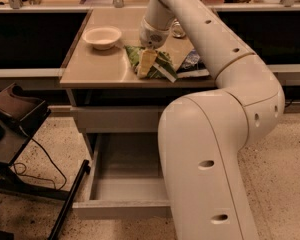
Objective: Place green jalapeno chip bag into middle drawer
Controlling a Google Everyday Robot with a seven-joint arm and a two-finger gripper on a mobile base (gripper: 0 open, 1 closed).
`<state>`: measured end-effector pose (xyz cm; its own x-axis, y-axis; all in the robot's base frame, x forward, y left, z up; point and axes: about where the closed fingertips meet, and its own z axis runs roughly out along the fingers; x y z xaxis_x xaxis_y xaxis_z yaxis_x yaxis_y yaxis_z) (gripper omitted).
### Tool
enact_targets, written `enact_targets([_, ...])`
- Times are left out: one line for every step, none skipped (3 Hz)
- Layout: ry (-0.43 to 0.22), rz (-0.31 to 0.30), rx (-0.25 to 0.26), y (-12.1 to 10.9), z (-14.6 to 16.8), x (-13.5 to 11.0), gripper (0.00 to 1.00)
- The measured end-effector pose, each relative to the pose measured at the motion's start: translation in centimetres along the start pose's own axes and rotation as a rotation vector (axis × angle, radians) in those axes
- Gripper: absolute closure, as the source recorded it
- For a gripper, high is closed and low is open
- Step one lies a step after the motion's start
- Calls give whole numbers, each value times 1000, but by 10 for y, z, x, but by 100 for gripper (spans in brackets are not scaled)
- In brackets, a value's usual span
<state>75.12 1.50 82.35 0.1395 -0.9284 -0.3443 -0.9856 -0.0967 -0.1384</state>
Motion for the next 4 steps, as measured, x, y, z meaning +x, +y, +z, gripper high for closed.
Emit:
enact_targets([0,0,0,0,0,0,66])
enact_targets([26,-52,-8,12,-16,-23,89])
enact_targets([64,-109,35,37,-50,-61,100])
enact_targets([85,-152,100,80,-93,-90,100])
